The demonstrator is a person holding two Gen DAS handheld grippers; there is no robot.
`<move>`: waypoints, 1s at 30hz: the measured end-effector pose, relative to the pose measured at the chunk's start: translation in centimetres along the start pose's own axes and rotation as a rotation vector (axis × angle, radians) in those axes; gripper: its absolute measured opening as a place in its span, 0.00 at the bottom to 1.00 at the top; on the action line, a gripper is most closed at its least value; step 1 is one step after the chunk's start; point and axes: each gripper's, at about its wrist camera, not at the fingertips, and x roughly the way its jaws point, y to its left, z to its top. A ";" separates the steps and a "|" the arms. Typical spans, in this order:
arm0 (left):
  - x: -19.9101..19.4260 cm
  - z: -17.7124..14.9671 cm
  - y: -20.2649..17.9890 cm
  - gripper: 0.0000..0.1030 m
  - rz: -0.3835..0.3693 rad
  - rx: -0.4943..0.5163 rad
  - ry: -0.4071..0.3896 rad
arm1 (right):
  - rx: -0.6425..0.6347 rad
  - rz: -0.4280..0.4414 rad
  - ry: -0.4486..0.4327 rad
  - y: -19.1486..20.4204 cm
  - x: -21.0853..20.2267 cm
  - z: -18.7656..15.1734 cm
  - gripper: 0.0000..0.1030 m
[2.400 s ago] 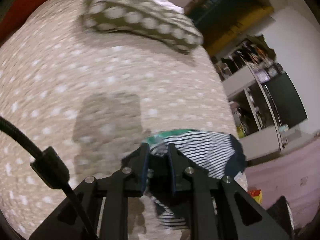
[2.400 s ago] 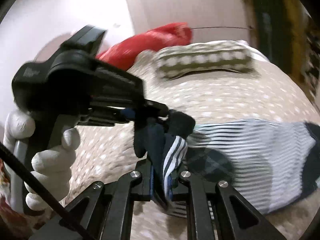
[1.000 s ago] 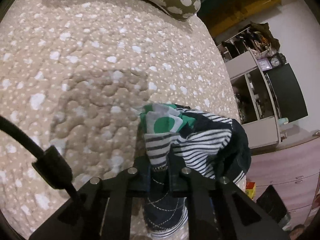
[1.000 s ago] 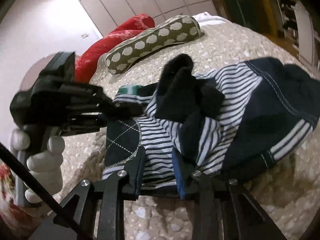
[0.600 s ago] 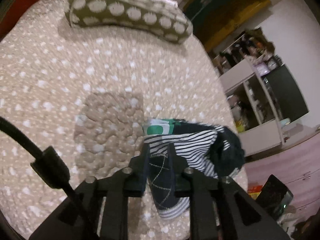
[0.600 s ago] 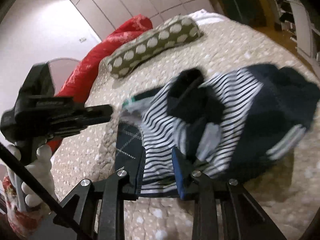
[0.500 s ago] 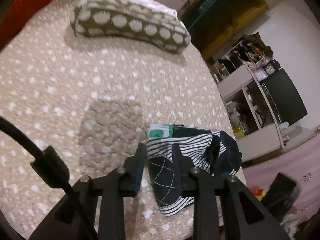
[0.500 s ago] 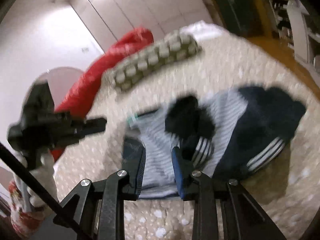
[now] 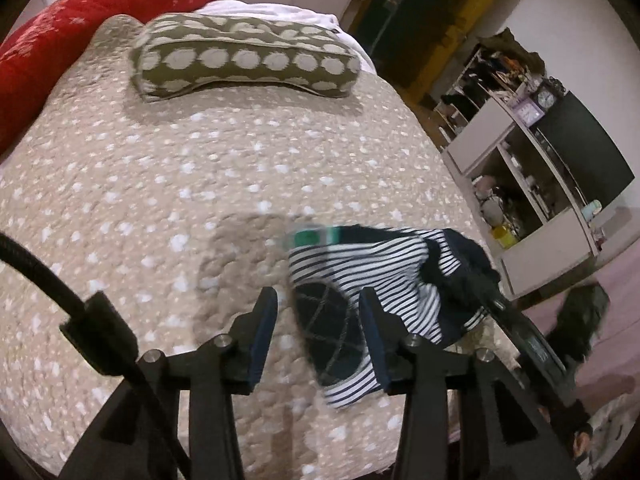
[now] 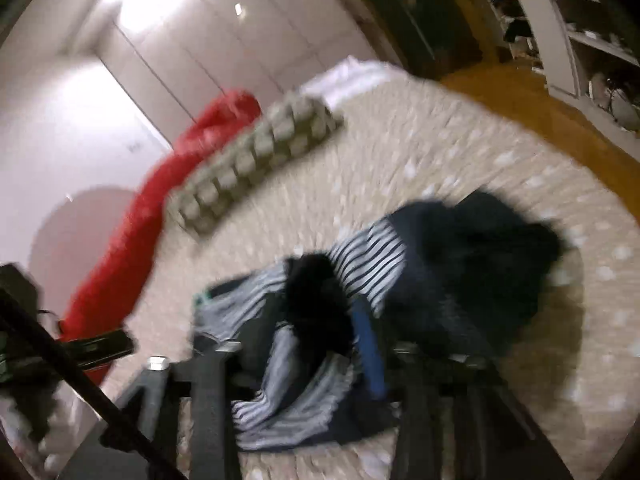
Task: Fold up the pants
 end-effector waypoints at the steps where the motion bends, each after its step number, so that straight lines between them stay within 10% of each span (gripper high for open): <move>1: 0.4 0.4 -0.6 0.41 -0.008 0.004 0.007 | 0.002 -0.018 -0.028 -0.5 -1.0 0.1 0.61; 13: 13.8 6.1 -16.1 0.53 -0.103 0.278 0.237 | 0.209 -0.048 -0.017 -8.7 -2.6 -0.2 0.64; 22: 22.6 5.7 -20.6 0.57 -0.084 0.339 0.406 | 0.148 -0.035 -0.011 -8.5 -0.3 0.2 0.66; 25: 21.9 5.4 -21.2 0.28 -0.094 0.359 0.410 | 0.158 0.006 -0.007 -8.6 0.3 0.6 0.30; 30: 17.2 6.6 -19.5 0.25 -0.165 0.298 0.316 | 0.117 0.024 -0.029 -6.7 -0.6 1.5 0.29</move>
